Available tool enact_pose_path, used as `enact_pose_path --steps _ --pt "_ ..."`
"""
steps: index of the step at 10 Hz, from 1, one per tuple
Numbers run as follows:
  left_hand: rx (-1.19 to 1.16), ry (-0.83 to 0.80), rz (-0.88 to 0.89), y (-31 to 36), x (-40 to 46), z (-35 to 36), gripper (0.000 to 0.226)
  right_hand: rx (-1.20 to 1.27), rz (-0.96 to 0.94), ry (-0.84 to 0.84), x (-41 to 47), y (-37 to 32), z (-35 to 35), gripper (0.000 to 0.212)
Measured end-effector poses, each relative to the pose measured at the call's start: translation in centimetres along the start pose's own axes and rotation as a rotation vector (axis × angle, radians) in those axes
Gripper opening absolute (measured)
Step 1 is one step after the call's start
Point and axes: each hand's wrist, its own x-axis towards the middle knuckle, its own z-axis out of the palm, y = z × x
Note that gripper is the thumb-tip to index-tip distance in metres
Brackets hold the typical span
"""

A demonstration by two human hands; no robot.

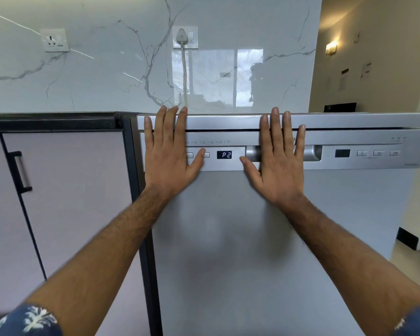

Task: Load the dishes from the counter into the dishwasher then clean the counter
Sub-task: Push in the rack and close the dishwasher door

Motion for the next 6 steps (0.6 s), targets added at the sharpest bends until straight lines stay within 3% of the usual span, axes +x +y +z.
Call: enact_pose_path --steps 5,6 --pt "-0.062 0.032 -0.01 -0.5 0.9 0.1 0.084 0.018 0.013 0.002 1.2 0.2 0.2 0.085" --pt "-0.141 -0.136 -0.039 0.2 2.8 -2.8 0.084 0.088 0.014 -0.139 3.0 -0.2 -3.2 0.085"
